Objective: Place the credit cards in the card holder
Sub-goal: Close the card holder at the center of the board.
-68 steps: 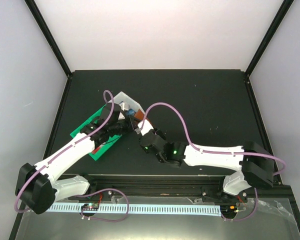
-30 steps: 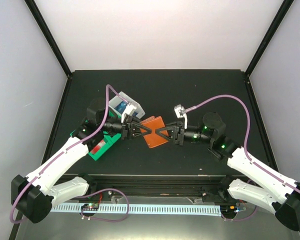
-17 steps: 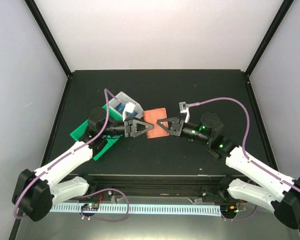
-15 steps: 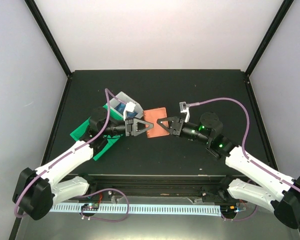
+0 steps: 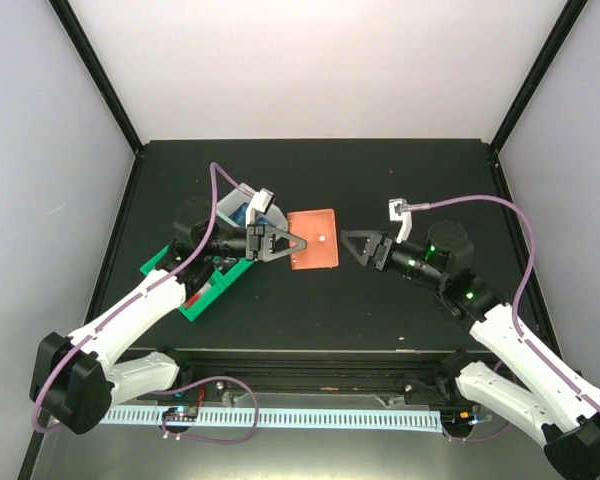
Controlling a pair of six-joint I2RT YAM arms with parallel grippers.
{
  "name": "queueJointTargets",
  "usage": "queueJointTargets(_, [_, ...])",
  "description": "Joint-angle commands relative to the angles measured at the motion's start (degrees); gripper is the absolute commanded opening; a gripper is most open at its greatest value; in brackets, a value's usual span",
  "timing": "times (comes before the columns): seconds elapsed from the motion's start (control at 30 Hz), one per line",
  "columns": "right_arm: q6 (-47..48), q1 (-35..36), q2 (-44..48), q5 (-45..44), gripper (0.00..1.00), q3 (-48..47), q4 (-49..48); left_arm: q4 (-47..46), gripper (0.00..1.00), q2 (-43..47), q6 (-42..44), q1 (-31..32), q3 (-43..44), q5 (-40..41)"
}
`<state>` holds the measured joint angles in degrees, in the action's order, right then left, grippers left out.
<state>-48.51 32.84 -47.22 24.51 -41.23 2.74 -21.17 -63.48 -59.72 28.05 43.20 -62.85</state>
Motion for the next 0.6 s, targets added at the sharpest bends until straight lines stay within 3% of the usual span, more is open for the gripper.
queueJointTargets(0.0, [8.0,-0.2,-0.5,11.1,0.68,0.3,0.1,-10.3,0.02,-0.6,-9.0,-0.5,3.6,-8.5])
queueJointTargets(0.13, [9.6,-0.1,0.1,18.3,0.69,0.5,-4.4,-9.8,0.02,-1.2,-10.1,-0.5,5.1,-10.3])
queueJointTargets(0.37, [5.6,0.0,-0.8,22.4,0.70,1.6,-12.4,-8.4,0.07,-2.7,-9.4,-0.5,5.0,-10.5])
queueJointTargets(0.47, [4.6,0.0,-0.9,20.8,0.70,1.1,-12.0,-6.7,0.10,-2.9,-7.9,-0.7,4.9,-10.3])
queueJointTargets(0.57, [5.5,-0.1,0.4,13.0,0.69,0.0,-6.2,-6.2,0.11,-2.7,-7.9,-0.9,4.6,-9.9])
